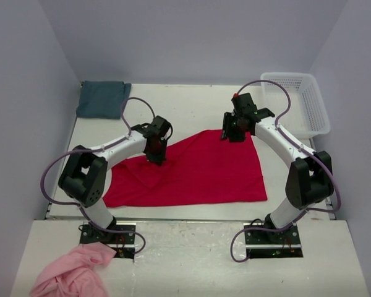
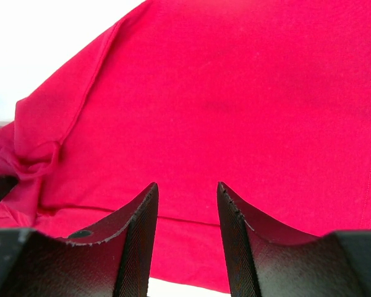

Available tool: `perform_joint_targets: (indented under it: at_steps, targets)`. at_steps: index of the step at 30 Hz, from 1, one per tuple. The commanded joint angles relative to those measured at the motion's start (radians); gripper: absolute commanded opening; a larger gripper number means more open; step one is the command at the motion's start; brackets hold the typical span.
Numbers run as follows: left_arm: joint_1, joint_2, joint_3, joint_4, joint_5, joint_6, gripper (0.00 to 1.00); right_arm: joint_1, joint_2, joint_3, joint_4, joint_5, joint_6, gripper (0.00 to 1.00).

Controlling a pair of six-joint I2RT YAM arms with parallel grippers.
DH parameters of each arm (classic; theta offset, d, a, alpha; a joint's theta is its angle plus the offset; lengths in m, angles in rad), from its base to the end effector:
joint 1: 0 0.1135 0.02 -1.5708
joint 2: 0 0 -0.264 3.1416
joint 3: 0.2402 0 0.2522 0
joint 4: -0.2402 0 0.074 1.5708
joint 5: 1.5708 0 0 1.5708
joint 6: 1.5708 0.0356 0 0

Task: Fold and stack the t-shirts
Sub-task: Grap the side of the flattened tshirt furthest away from the robot with both arms

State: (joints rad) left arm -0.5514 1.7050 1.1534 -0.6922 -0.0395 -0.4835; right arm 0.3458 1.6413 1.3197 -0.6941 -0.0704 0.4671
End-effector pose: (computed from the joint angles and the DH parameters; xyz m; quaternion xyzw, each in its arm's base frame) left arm 0.2823 -0.1720 0.1941 0.0303 0.9860 -0.0636 0.1511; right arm 0.3262 0.1202 0.2633 0.0486 0.9600 0.1393 0.2381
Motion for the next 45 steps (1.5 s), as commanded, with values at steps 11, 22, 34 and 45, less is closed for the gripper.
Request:
perform_joint_targets:
  at_steps: [11,22,34,45]
  targets:
    - [-0.033,-0.116,-0.06,0.059,0.102,0.051,0.0,-0.004,0.002,0.003,0.024,-0.006,-0.01,0.45]
    - [-0.033,-0.234,-0.066,-0.098,-0.24,-0.185,0.21,-0.004,-0.014,-0.019,0.03,-0.005,-0.012,0.45]
    - [0.172,-0.248,-0.234,-0.031,-0.02,-0.191,0.12,-0.004,-0.047,-0.05,0.044,-0.017,-0.018,0.45]
    - [0.202,-0.252,-0.253,-0.018,0.024,-0.187,0.17,-0.004,-0.041,-0.056,0.058,-0.032,-0.016,0.45]
